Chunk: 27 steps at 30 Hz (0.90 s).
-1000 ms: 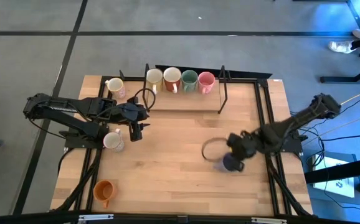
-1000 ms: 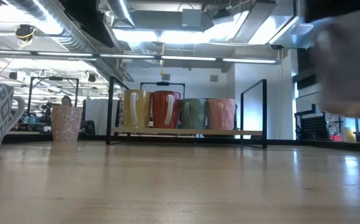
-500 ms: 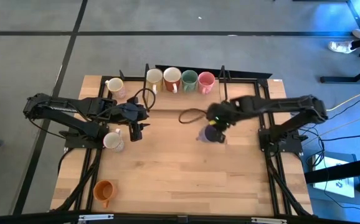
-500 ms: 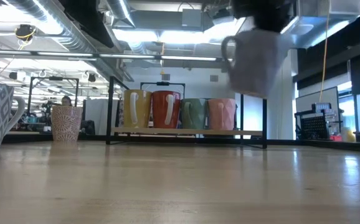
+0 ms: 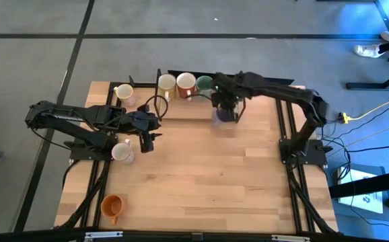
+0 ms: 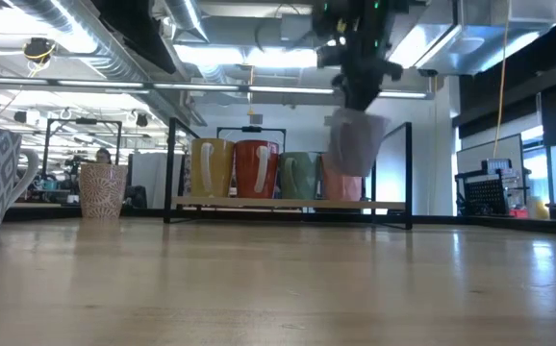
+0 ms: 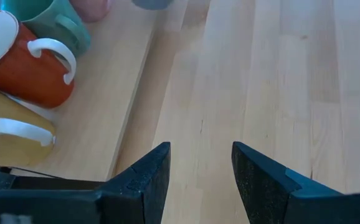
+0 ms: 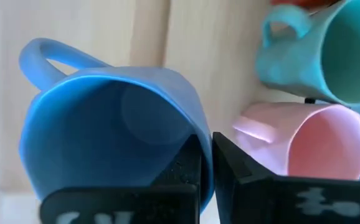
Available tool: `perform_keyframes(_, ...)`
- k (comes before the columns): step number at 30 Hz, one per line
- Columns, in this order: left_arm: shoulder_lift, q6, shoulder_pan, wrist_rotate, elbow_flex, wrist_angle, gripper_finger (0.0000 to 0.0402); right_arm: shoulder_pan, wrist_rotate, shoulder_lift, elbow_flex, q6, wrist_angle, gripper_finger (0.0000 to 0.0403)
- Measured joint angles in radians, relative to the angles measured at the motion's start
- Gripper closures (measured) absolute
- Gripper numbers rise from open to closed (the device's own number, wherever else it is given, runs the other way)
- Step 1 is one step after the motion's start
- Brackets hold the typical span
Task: Place coffee mugs
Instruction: Put the purple mug on the shelf
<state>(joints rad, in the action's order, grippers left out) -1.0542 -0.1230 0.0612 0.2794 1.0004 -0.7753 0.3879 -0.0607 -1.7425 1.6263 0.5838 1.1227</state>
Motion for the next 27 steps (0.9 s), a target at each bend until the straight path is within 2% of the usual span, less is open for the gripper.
perform_keyframes(5, 0.000, 0.000, 0.000, 0.000, 0.000, 0.000, 0.0236, 0.082, 0.034, -0.041, 0.003, 0.220, 0.006, 0.0398)
perform_keyframes(9, 0.000, -0.004, 0.000, 0.000, 0.000, 0.001, 0.0236, 0.132, 0.053, -0.069, 0.004, 0.308, 0.012, 0.0398)
perform_keyframes(16, 0.000, -0.005, 0.000, 0.000, 0.000, 0.001, 0.0236, 0.157, 0.063, -0.108, 0.004, 0.341, 0.000, 0.0398)
perform_keyframes(22, 0.000, -0.005, 0.000, 0.019, 0.000, 0.008, 0.0236, 0.156, 0.007, -0.108, -0.012, 0.341, -0.043, 0.0396)
perform_keyframes(27, 0.000, -0.005, 0.000, 0.019, 0.000, 0.008, 0.0236, 0.156, -0.014, -0.109, -0.013, 0.341, -0.059, 0.0361)
